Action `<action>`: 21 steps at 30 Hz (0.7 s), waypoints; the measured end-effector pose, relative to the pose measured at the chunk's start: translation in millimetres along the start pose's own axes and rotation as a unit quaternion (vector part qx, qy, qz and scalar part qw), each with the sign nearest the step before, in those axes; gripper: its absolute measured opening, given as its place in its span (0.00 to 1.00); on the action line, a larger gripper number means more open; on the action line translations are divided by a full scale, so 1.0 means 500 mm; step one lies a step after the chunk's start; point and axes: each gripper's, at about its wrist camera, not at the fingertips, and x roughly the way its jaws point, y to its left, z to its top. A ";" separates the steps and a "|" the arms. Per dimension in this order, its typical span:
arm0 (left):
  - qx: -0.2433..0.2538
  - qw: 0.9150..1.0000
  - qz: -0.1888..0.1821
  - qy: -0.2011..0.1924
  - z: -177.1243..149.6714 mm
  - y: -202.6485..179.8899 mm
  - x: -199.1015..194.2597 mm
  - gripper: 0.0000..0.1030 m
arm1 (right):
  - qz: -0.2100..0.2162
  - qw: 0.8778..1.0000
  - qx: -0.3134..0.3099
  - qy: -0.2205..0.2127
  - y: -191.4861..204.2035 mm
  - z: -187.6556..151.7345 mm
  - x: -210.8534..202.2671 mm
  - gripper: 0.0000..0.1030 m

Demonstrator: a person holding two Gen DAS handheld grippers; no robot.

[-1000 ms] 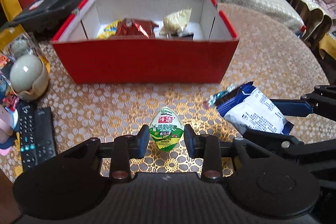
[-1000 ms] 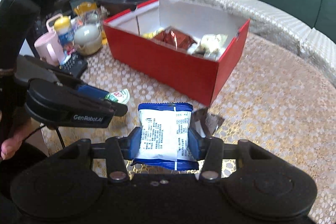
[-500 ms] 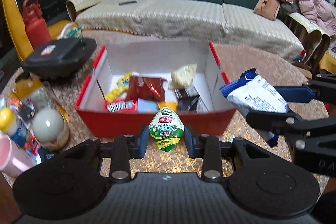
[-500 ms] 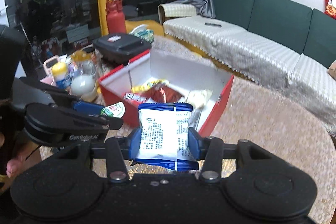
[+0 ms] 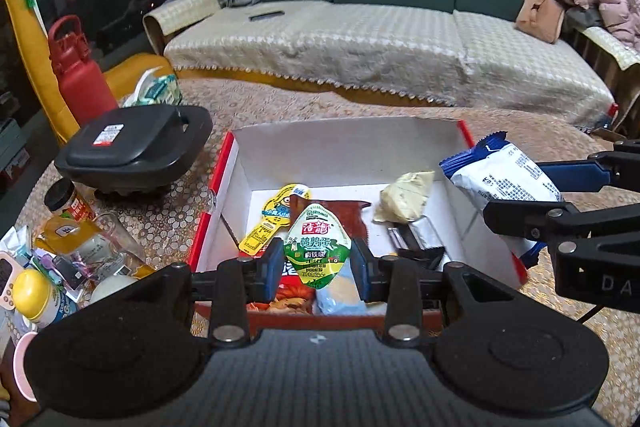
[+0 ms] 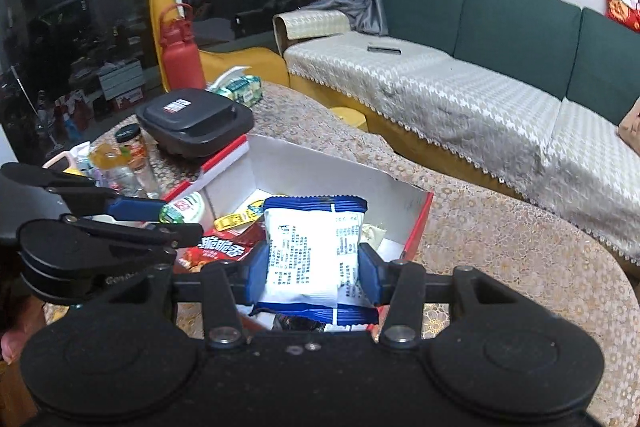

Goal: Organize snacks
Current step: 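Carry the drink pouch and blue-white packet over the red box, then open both tools to drop the pouch and packet into the box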

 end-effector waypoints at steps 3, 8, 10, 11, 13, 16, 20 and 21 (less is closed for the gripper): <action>0.000 1.000 0.007 0.014 0.009 0.008 0.036 0.34 | -0.005 1.000 0.000 0.016 -0.005 0.009 0.039 0.45; -0.009 0.999 0.022 0.037 0.012 0.023 0.093 0.34 | -0.002 0.999 -0.012 0.038 -0.006 0.015 0.096 0.45; -0.011 0.999 0.025 0.046 0.009 0.026 0.113 0.34 | -0.002 0.999 -0.016 0.046 -0.005 0.018 0.121 0.45; -0.011 0.998 0.024 0.050 0.008 0.027 0.122 0.34 | -0.002 0.999 -0.017 0.050 -0.005 0.018 0.130 0.45; -0.013 0.998 0.025 0.061 0.004 0.028 0.141 0.34 | 0.001 0.998 -0.023 0.059 -0.002 0.016 0.150 0.45; -0.014 0.997 0.021 0.075 -0.003 0.028 0.162 0.34 | 0.011 0.997 -0.038 0.072 0.005 0.008 0.174 0.45; -0.004 0.996 0.021 0.085 -0.016 0.021 0.183 0.34 | 0.013 0.994 -0.058 0.086 0.013 -0.011 0.193 0.45; -0.002 0.996 0.022 0.089 -0.019 0.018 0.189 0.34 | 0.013 0.994 -0.060 0.090 0.016 -0.014 0.199 0.45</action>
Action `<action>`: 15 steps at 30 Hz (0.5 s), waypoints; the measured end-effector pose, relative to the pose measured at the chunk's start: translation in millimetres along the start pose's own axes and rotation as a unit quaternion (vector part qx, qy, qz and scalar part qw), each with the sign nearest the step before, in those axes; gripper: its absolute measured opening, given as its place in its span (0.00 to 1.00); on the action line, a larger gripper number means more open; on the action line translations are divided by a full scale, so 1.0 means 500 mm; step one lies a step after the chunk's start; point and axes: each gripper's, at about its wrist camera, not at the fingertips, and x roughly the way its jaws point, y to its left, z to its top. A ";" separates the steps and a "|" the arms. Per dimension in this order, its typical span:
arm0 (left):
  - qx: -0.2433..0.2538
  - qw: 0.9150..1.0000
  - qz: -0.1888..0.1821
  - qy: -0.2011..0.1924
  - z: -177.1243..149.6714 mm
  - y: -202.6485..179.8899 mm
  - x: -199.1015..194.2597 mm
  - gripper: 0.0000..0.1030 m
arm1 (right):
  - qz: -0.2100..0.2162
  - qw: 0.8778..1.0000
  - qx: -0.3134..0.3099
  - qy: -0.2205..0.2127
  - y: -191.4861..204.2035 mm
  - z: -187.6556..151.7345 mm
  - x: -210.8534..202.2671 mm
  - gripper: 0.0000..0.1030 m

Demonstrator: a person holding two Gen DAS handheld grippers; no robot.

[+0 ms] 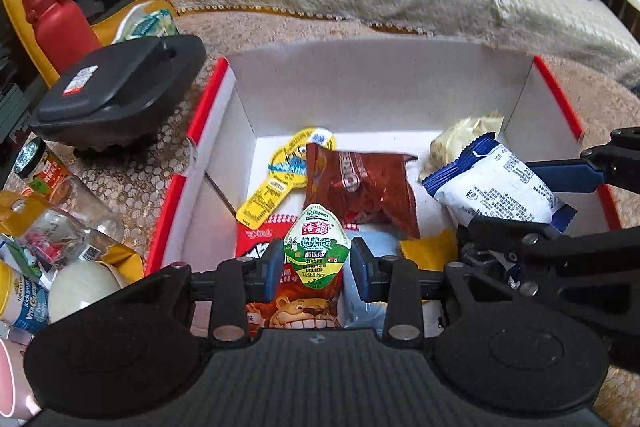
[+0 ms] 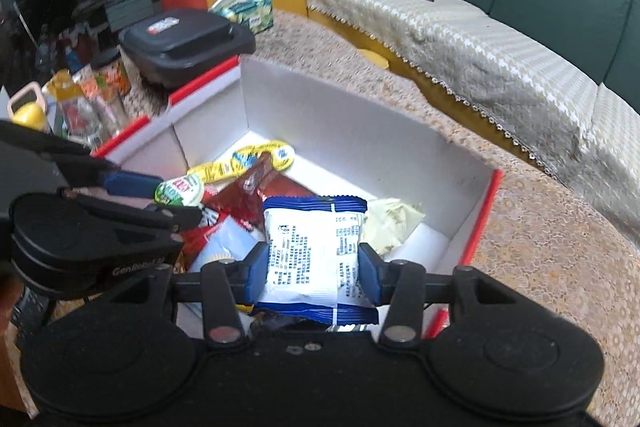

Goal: Organize snacks
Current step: 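Open both tools to drop the pouch and packet into the box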

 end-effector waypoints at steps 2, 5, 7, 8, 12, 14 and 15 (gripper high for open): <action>0.001 1.000 -0.001 0.007 -0.004 -0.003 0.009 0.34 | -0.004 1.000 -0.006 0.004 0.005 -0.004 0.009 0.45; 0.004 1.000 -0.006 0.016 -0.010 -0.006 0.019 0.34 | -0.002 1.000 -0.007 0.013 0.006 -0.009 0.016 0.45; 0.005 1.000 -0.007 0.021 -0.015 -0.008 0.021 0.35 | -0.001 1.000 -0.008 0.014 0.005 -0.011 0.017 0.45; 0.005 1.000 -0.006 0.021 -0.017 -0.008 0.020 0.35 | 0.000 1.000 -0.009 0.016 0.005 -0.011 0.017 0.45; -0.004 1.000 -0.015 0.014 -0.019 -0.004 0.008 0.43 | 0.001 1.000 -0.003 0.011 0.002 -0.012 0.007 0.45; -0.010 1.000 -0.016 0.007 -0.018 -0.001 -0.005 0.50 | 0.007 1.000 0.006 0.007 -0.004 -0.012 -0.004 0.45; -0.012 1.000 -0.018 0.003 -0.017 0.000 -0.012 0.54 | 0.010 1.000 0.010 0.004 -0.006 -0.012 -0.012 0.46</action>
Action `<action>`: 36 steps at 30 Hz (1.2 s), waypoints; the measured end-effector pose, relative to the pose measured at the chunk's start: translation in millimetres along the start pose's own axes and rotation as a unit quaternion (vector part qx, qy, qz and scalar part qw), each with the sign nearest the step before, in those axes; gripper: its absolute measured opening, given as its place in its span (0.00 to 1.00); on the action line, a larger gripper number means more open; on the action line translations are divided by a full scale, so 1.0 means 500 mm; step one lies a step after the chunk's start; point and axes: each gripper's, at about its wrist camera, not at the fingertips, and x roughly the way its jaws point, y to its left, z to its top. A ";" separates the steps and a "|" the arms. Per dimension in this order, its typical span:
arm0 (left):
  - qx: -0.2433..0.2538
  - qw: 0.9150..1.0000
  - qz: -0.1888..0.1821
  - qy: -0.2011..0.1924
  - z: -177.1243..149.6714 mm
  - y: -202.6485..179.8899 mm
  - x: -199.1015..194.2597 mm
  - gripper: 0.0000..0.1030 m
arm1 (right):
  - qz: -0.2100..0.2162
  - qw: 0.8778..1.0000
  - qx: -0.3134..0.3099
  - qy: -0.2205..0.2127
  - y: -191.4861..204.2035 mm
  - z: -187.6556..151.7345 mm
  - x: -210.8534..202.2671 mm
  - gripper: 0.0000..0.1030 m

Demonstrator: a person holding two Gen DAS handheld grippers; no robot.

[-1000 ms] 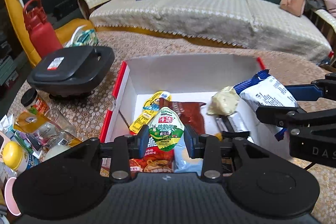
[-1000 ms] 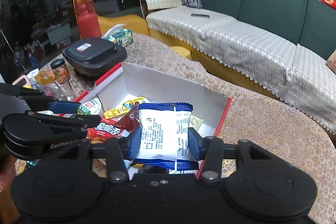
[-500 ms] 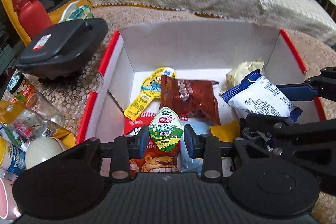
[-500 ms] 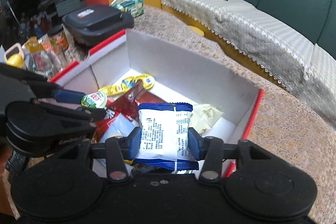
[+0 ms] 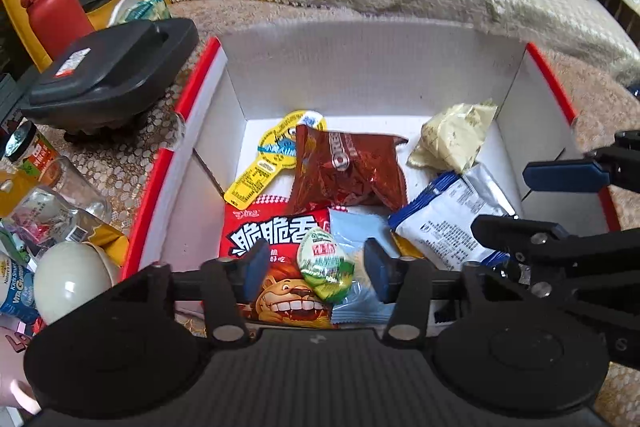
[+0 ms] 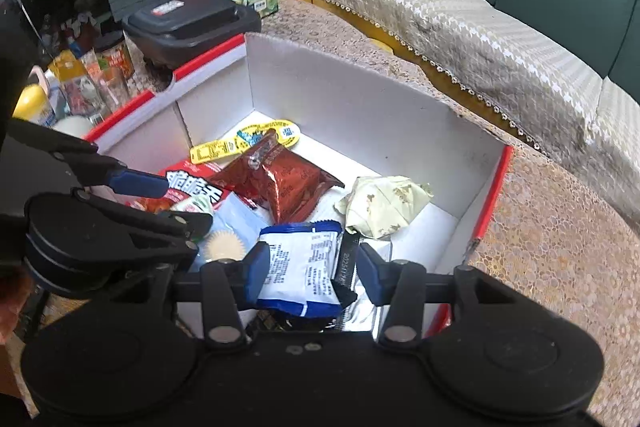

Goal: Organize snacks
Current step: 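Open both tools to drop the pouch and packet into the box, then withdraw both tools from the box toward the remaining wrappers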

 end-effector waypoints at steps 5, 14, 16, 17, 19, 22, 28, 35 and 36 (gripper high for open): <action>-0.014 1.000 -0.007 -0.022 -0.004 0.005 -0.045 0.65 | 0.014 1.000 0.016 -0.017 -0.004 -0.008 -0.045 0.54; -0.023 0.998 -0.020 -0.061 -0.032 0.000 -0.129 0.76 | 0.029 0.998 0.026 -0.049 -0.002 -0.036 -0.137 0.78; -0.024 0.997 -0.024 -0.072 -0.040 -0.002 -0.150 0.80 | 0.030 0.998 0.029 -0.054 -0.003 -0.043 -0.155 0.79; -0.025 0.996 -0.026 -0.076 -0.044 -0.003 -0.160 0.80 | 0.030 0.997 0.031 -0.058 -0.005 -0.046 -0.163 0.83; -0.025 0.996 -0.032 -0.083 -0.053 -0.006 -0.177 0.81 | 0.032 0.997 0.036 -0.065 -0.008 -0.056 -0.182 0.87; -0.023 0.995 -0.032 -0.094 -0.071 -0.013 -0.198 0.82 | 0.034 0.996 0.044 -0.072 -0.012 -0.074 -0.204 0.88; -0.039 0.991 -0.064 -0.111 -0.124 -0.027 -0.233 0.85 | 0.037 0.994 0.052 -0.084 -0.020 -0.129 -0.241 0.99; -0.053 0.991 -0.083 -0.095 -0.202 -0.057 -0.229 0.85 | 0.028 0.995 0.061 -0.070 -0.019 -0.204 -0.240 1.00; -0.055 0.991 -0.085 -0.091 -0.214 -0.061 -0.225 0.85 | 0.025 0.996 0.061 -0.065 -0.018 -0.214 -0.234 1.00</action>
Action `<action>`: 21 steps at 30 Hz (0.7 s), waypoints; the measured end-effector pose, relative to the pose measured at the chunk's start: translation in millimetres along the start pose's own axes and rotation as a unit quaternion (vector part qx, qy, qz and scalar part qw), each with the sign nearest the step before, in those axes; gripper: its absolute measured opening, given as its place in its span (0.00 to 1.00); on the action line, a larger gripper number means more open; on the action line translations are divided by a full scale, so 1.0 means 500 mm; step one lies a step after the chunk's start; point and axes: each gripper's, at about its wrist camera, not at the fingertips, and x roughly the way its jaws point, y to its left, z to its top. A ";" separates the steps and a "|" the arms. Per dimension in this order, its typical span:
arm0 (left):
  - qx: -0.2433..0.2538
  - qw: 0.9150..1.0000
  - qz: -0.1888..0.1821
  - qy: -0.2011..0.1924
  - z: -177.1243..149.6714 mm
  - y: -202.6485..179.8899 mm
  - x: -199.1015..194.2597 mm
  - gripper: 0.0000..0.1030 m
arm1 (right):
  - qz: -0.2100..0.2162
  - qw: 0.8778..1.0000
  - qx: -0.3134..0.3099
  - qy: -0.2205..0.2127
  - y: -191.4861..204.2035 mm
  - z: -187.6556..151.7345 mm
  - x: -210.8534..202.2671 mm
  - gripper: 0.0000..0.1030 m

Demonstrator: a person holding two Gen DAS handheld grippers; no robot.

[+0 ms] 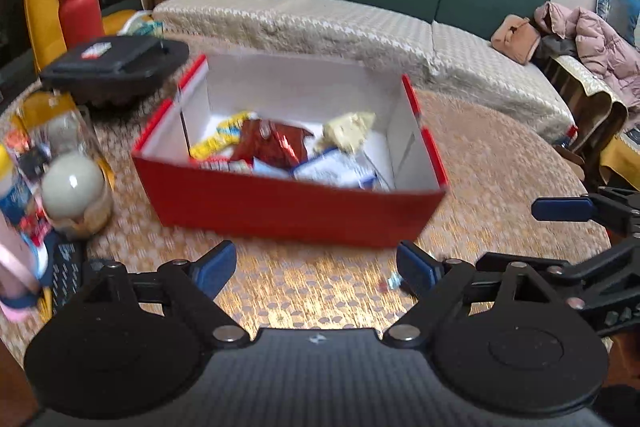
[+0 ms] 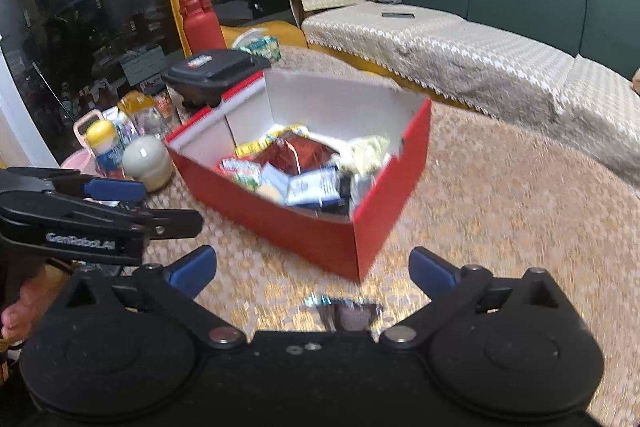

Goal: Organize snacks
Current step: 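Withdraw both tools from the box toward the remaining wrappers, then grasp the dark chocolate wrapper with the right tool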

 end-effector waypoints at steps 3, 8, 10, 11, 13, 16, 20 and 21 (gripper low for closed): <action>-0.006 1.000 0.006 0.012 -0.033 -0.003 0.012 0.85 | -0.010 1.000 -0.009 0.014 0.000 -0.029 0.015 1.00; -0.004 0.999 0.016 0.032 -0.080 -0.008 0.034 0.85 | -0.016 0.999 -0.013 0.040 -0.007 -0.060 0.050 0.99; -0.003 0.999 0.018 0.037 -0.092 -0.011 0.041 0.85 | -0.017 0.999 -0.013 0.050 -0.011 -0.067 0.067 0.97; -0.001 0.999 0.020 0.039 -0.097 -0.011 0.046 0.85 | -0.017 0.998 -0.011 0.054 -0.013 -0.071 0.075 0.96; 0.001 0.999 0.019 0.044 -0.106 -0.012 0.053 0.85 | -0.018 0.998 -0.006 0.064 -0.018 -0.075 0.094 0.94; 0.005 0.999 0.021 0.047 -0.114 -0.012 0.061 0.85 | -0.020 0.997 -0.007 0.078 -0.021 -0.080 0.119 0.91; 0.007 0.998 0.021 0.051 -0.115 -0.007 0.071 0.85 | -0.018 0.996 -0.013 0.091 -0.023 -0.080 0.148 0.81; 0.007 0.998 0.021 0.052 -0.115 -0.007 0.073 0.85 | -0.018 0.995 -0.015 0.093 -0.023 -0.079 0.154 0.81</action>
